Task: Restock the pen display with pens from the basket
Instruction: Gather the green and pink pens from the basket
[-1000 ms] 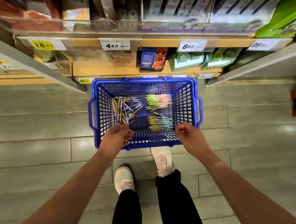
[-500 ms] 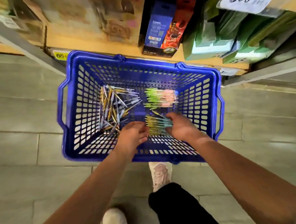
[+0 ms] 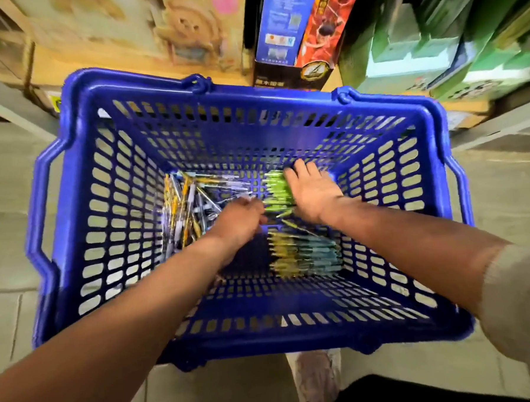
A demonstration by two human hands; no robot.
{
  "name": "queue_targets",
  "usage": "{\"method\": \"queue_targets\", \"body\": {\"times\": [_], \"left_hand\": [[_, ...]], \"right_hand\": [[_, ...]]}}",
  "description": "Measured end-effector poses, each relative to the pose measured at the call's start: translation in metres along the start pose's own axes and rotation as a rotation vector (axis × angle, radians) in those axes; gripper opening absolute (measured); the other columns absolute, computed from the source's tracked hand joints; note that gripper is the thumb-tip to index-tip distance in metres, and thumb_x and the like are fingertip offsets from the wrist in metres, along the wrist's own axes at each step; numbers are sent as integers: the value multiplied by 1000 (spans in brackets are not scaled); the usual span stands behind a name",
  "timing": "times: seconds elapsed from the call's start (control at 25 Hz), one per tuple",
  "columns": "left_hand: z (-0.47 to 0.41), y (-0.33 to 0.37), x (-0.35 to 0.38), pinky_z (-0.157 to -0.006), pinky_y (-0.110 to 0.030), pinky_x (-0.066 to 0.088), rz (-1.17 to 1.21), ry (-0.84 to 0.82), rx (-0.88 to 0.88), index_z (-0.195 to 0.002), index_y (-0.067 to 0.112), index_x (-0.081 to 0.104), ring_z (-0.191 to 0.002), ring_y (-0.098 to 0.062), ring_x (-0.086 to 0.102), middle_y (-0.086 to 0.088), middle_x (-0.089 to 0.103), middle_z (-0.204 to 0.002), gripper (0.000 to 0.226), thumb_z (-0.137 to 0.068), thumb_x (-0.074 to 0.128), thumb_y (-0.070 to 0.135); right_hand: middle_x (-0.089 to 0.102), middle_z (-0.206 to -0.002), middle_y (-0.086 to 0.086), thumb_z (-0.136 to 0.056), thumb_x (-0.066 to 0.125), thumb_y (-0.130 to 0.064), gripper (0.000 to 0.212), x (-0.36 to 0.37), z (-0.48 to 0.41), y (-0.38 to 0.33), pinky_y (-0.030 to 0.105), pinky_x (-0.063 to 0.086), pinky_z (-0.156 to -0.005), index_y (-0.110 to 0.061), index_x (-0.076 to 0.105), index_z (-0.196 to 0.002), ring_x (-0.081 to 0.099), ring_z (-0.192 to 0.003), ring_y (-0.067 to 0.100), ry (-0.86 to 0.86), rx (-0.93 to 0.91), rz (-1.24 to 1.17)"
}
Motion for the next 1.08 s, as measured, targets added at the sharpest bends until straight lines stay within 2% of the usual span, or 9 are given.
{"method": "queue_targets", "body": {"times": [0.08,0.2,0.4,0.64,0.8,0.92,1.0,1.08], "left_hand": [[-9,-11,-2,-63,-26,41,14,-14,-45,-94,18,58,-67,-14,56,-4,68,-89,23,-107,43,30],[-11,-14,-10,-57,-23,38,-29,11,-79,-89,17,57,-62,-14,52,-2,64,-80,27,-107,42,31],[-11,-7,-25,-59,-24,40,-39,20,-57,-85,17,56,-64,-15,55,-3,65,-83,29,-106,41,28],[-8,-4,-35,-57,-26,41,-28,16,-41,-90,11,57,-64,-17,55,-7,64,-83,25,-107,42,23],[-9,-1,-40,-64,-28,45,-19,11,-48,-102,9,59,-73,-19,58,-5,66,-86,24,-108,40,23],[-9,-1,-38,-69,-29,49,10,6,-61,-109,9,60,-84,-21,62,-5,69,-92,25,-108,40,24],[-9,-2,-38,-80,-33,54,57,6,-39,-118,6,60,-93,-23,63,-9,71,-104,26,-107,42,20],[-11,-1,-39,-99,-40,53,166,-1,19,-127,7,58,-103,-24,63,-13,69,-122,27,-105,51,21]], "right_hand": [[34,-138,13,-84,63,-15,78,12,0,-3,48,41,-98,-11,22,-151,40,-124,34,84,-12,88],[41,-134,14,-88,55,-9,68,17,-1,-6,45,42,-94,-9,26,-149,44,-117,34,187,-30,163],[41,-131,10,-78,75,-17,75,14,-10,-6,43,43,-94,-10,33,-140,43,-118,32,143,-72,204],[49,-121,12,-77,71,5,57,9,-12,-1,45,51,-88,-11,42,-124,53,-114,33,99,-102,93],[56,-105,9,-79,66,5,42,-2,-16,4,40,48,-73,-13,48,-112,59,-100,32,92,-91,-30],[50,-87,0,-84,65,-2,32,-8,-13,8,37,48,-67,-15,47,-107,61,-88,30,53,-72,-123],[50,-85,-1,-87,68,-14,29,-16,-8,9,36,49,-63,-17,43,-101,60,-80,26,51,-99,-146],[57,-86,2,-86,69,-25,30,-29,0,7,34,47,-58,-16,44,-100,58,-72,21,65,-97,-241]]}}
Point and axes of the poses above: each hand's wrist, its own z-axis away from the middle knuckle, its own x-axis out of the palm, y = z × x, the point moved 3 cm from there along -z, towards the middle knuckle
